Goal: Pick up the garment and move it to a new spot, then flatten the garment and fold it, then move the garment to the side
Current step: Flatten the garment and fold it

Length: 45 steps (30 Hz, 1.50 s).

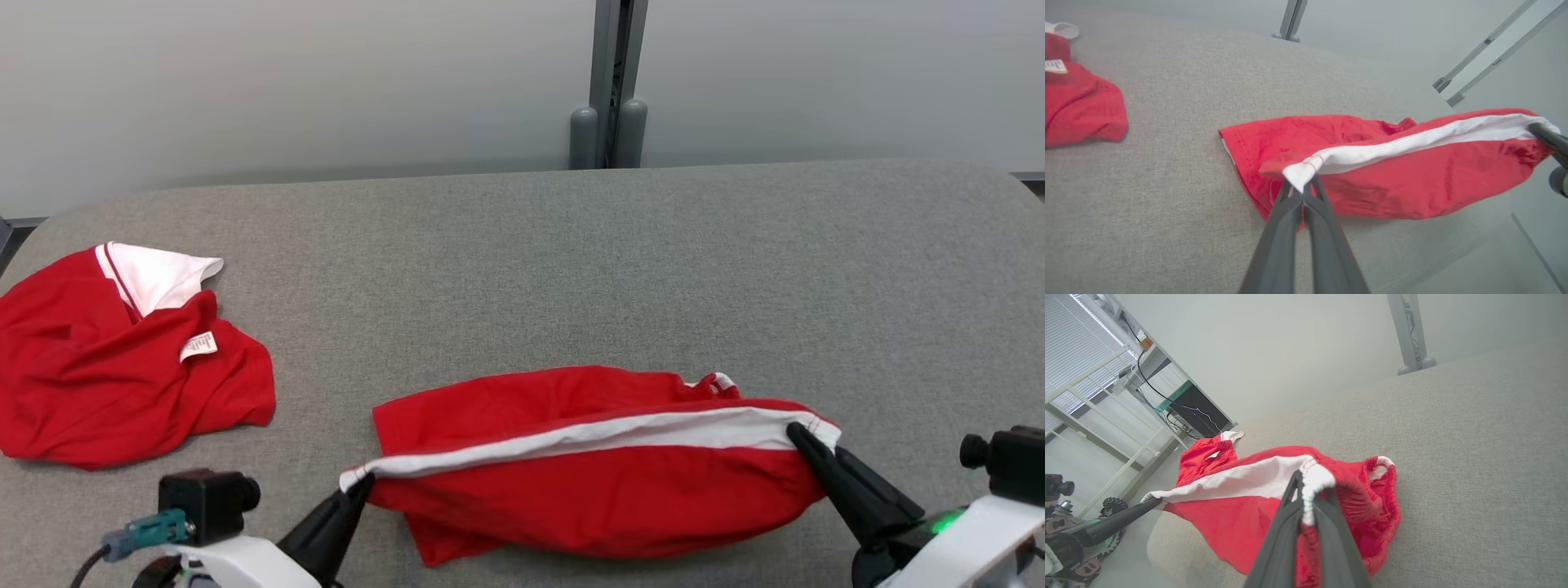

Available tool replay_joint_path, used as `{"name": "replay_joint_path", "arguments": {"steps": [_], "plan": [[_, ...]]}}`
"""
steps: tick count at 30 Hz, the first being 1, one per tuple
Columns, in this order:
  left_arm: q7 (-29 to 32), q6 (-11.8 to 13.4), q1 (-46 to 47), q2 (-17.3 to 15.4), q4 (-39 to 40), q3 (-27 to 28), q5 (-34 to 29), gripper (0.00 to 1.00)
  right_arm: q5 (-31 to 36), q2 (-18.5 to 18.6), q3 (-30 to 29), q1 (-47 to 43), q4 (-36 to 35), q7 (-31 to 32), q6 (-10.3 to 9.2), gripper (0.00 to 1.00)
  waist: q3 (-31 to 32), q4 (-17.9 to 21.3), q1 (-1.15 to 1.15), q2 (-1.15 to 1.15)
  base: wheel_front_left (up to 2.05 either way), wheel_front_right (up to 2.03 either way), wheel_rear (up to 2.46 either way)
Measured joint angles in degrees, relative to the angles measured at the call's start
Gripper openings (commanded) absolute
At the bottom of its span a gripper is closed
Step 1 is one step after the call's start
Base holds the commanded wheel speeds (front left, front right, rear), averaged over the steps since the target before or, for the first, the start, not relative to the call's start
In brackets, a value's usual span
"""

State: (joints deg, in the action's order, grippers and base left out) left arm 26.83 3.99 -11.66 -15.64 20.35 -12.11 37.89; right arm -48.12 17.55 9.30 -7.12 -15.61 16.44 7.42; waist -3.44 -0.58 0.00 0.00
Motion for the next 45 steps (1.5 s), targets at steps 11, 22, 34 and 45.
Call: {"name": "replay_joint_path", "arguments": {"steps": [11,22,34,45], "plan": [[-0.44,-7.36,19.48,-3.66,-7.86,1.03,0.29,0.00,-2.89,-0.27,0.89,17.80,2.57,0.08,0.00,0.00,-5.94,0.97,0.00,0.00,0.00,0.00,0.00],[1.10,-11.10,57.67,-13.17,-27.48,-0.57,-4.50,0.00,-6.08,-0.73,8.83,54.87,15.71,1.76,0.01,0.00,-19.71,3.64,0.00,0.00,0.00,0.00,0.00],[-11.90,-11.57,93.37,-13.54,-49.32,-8.87,-8.59,0.00,-8.48,-3.71,11.62,85.14,34.05,-12.73,0.09,0.00,-29.95,6.24,0.00,0.00,0.00,0.00,0.00],[-20.15,-11.62,98.92,-8.91,-60.56,-17.71,1.66,0.00,-9.75,1.98,22.71,91.72,44.34,-23.70,0.11,0.00,-29.13,4.68,0.00,0.00,0.00,0.00,0.00]]}}
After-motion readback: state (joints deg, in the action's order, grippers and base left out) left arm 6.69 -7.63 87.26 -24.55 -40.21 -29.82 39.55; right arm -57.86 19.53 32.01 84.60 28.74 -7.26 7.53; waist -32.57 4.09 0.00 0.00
